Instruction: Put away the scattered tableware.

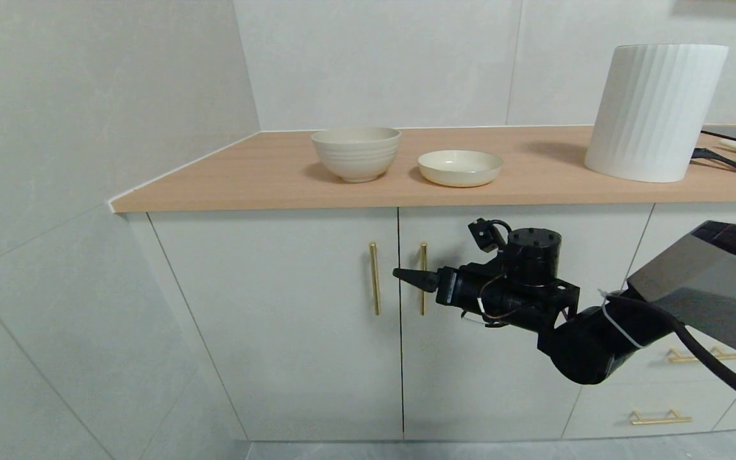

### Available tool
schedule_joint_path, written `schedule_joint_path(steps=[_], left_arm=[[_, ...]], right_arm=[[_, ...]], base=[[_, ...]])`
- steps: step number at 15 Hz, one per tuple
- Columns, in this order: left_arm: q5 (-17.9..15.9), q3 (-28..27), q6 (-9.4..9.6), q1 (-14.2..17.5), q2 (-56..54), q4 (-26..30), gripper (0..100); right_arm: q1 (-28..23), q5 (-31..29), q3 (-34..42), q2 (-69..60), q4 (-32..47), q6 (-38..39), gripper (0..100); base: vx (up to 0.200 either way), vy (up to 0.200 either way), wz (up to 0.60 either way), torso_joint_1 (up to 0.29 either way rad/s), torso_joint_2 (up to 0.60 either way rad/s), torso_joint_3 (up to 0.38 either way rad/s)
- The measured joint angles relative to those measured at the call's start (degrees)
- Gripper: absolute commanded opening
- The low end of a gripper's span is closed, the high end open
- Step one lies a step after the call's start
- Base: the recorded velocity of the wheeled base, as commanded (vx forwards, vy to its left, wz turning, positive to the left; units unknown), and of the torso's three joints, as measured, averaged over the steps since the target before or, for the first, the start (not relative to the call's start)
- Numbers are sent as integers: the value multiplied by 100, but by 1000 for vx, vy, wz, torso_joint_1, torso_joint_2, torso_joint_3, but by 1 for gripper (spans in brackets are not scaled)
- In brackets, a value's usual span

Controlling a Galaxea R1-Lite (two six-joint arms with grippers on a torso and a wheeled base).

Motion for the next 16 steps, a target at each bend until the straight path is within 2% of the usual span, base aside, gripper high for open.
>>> schedule_joint_path(steps=[16], left_arm=[[0,0,-2,0,0,-2,100]], right_arm=[[266,119,150,204,-382,2,100]], base=[[0,0,0,0,0,0]])
